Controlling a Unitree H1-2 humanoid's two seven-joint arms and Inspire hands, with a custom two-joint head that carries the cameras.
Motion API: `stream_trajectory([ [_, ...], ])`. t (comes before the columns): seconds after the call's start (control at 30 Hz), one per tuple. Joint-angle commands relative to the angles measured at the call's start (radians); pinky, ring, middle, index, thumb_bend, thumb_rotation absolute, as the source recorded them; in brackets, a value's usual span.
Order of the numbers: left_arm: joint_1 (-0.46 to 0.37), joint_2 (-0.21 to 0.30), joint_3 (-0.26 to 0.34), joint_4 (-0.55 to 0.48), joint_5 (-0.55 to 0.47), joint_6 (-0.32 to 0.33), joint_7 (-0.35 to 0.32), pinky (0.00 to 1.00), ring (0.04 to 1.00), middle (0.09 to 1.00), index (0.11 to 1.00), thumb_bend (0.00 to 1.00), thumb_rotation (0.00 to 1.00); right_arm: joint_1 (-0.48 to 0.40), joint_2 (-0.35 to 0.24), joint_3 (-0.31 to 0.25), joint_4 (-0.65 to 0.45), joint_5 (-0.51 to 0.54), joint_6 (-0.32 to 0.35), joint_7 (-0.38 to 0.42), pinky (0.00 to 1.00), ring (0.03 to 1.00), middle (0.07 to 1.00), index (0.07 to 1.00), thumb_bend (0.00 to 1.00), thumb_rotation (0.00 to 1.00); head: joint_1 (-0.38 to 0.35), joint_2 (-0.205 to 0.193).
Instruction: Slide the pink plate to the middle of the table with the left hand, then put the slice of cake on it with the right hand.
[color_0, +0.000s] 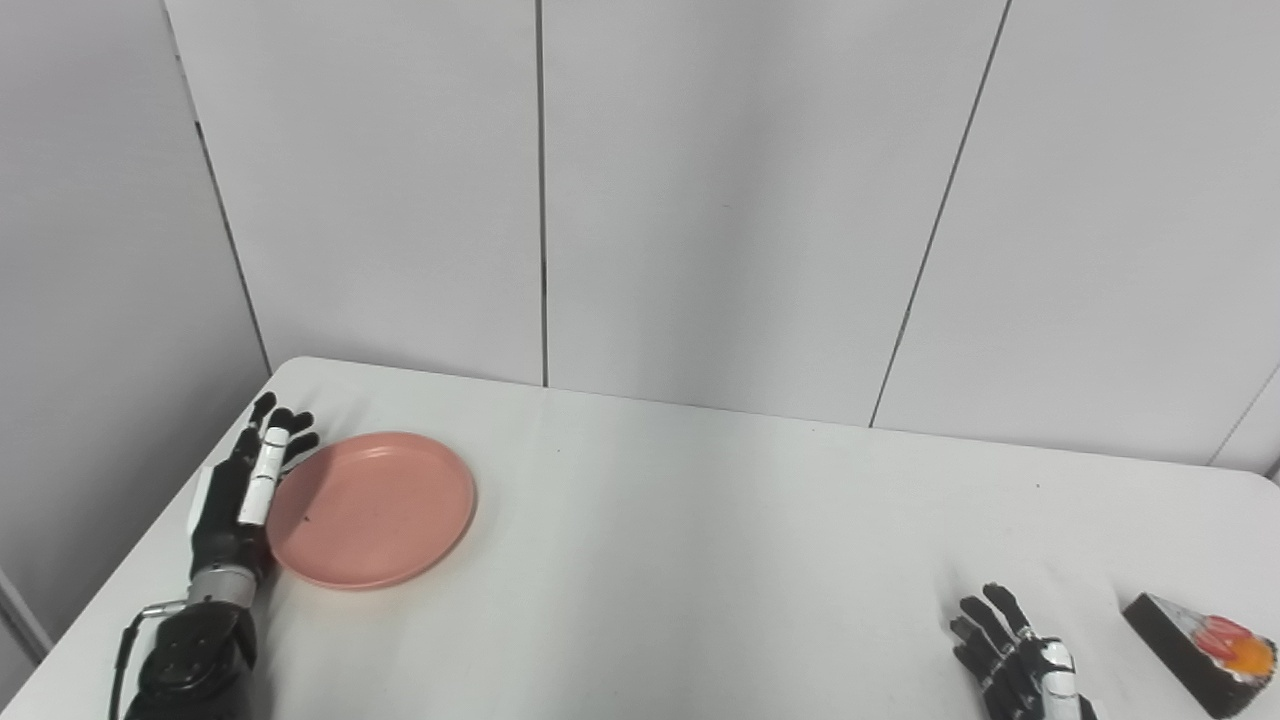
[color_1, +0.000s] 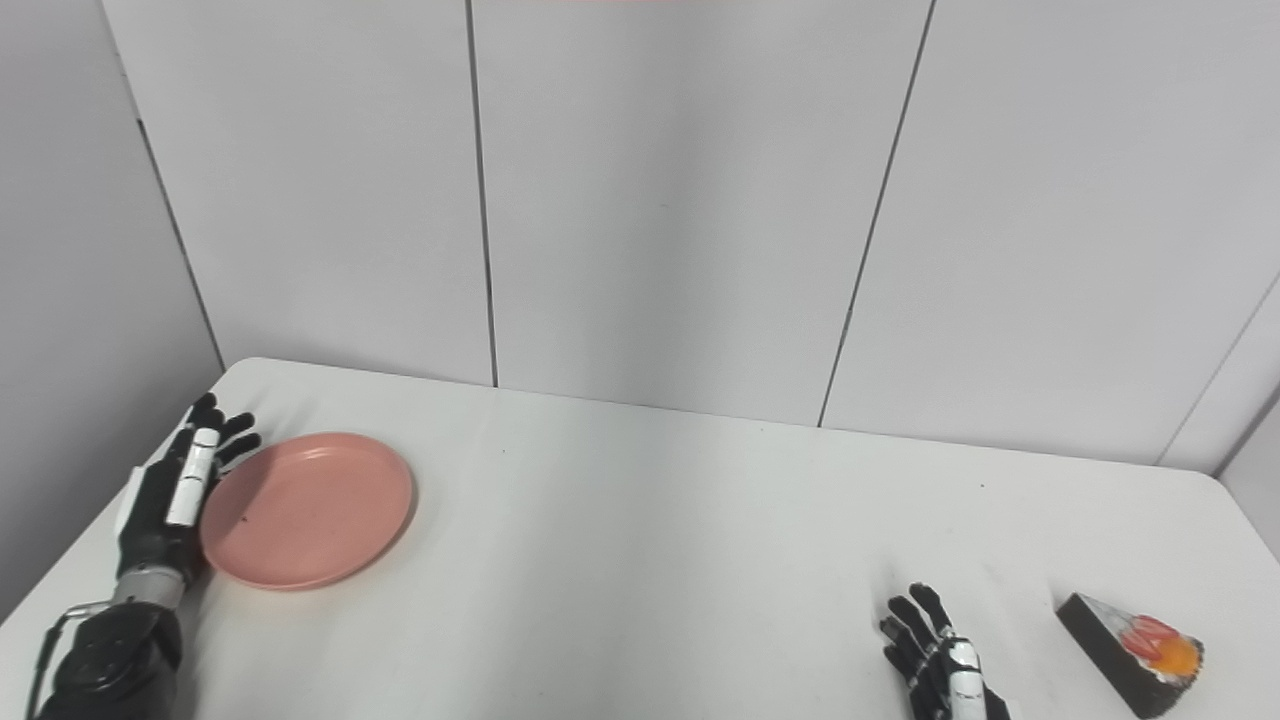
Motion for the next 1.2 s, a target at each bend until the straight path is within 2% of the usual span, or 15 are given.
stream_trajectory([
  [0.0,-0.028,-0.040,-0.026,-0.039,-0.020,0.052,-0.027,0.73,0.816,0.841,0.978,0.75,0.87,0.010,0.008,0.015,-0.012,-0.001,-0.013,0.012,0.92,0.884,0.879,0.905,0.79,1.00,0.002,0.008],
  [0.13,-0.031,-0.073,-0.033,-0.097,-0.025,0.132,-0.012,0.74,0.821,0.851,0.996,0.72,0.88,0.015,0.008,0.017,-0.028,0.001,0.001,0.011,0.92,0.882,0.877,0.897,0.79,1.00,0.002,0.018],
  [0.33,-0.036,-0.114,-0.039,-0.130,-0.034,0.172,-0.004,0.70,0.793,0.835,1.000,0.73,0.89,0.013,0.010,0.017,-0.018,-0.002,-0.025,0.009,0.91,0.867,0.864,0.882,0.78,1.00,-0.002,0.019],
  [0.6,-0.021,-0.173,-0.014,-0.222,-0.088,0.266,0.004,0.72,0.808,0.834,1.000,0.71,0.91,0.014,0.013,0.021,-0.027,-0.004,-0.011,0.005,0.91,0.856,0.861,0.877,0.78,1.00,-0.011,0.024],
  [0.73,-0.005,-0.197,-0.019,-0.269,-0.101,0.307,-0.002,0.74,0.810,0.845,1.000,0.72,0.92,0.016,0.011,0.028,-0.036,-0.018,-0.004,0.003,0.92,0.863,0.871,0.883,0.77,1.00,-0.022,0.030],
  [0.97,0.024,-0.245,-0.058,-0.337,-0.078,0.352,0.010,0.72,0.808,0.830,1.000,0.70,0.92,0.018,0.025,0.042,-0.050,-0.035,0.008,-0.010,0.90,0.847,0.862,0.881,0.78,1.00,-0.069,0.035],
  [1.17,0.032,-0.268,-0.097,-0.342,-0.053,0.336,0.000,0.73,0.822,0.849,1.000,0.71,0.89,0.017,0.042,0.059,-0.066,-0.050,0.031,-0.028,0.90,0.838,0.857,0.878,0.79,0.99,-0.110,0.046],
])
